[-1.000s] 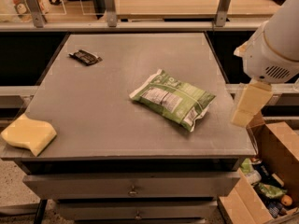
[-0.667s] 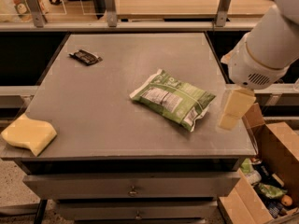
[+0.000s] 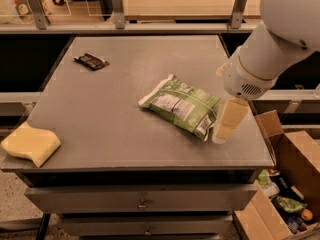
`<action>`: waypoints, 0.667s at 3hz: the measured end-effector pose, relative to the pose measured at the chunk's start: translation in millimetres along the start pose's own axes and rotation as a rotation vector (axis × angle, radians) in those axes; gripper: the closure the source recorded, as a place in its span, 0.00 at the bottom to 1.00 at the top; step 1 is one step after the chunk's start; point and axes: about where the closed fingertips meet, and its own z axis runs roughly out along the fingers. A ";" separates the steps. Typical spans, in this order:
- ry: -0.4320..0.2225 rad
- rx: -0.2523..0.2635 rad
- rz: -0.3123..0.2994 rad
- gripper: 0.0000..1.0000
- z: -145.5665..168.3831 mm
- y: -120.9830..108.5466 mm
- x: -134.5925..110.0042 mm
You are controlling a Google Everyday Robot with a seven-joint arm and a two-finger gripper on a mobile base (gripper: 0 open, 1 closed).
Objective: Move green jalapeno chip bag near rxbar chocolate
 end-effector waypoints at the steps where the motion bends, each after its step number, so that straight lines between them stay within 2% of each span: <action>1: -0.024 -0.017 -0.006 0.00 14.0 -10.4 -2.5; 2: -0.050 -0.033 -0.001 0.00 24.5 -19.4 3.2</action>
Offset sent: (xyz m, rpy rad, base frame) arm 0.0385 -0.0091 -0.0320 0.0904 0.0372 0.0241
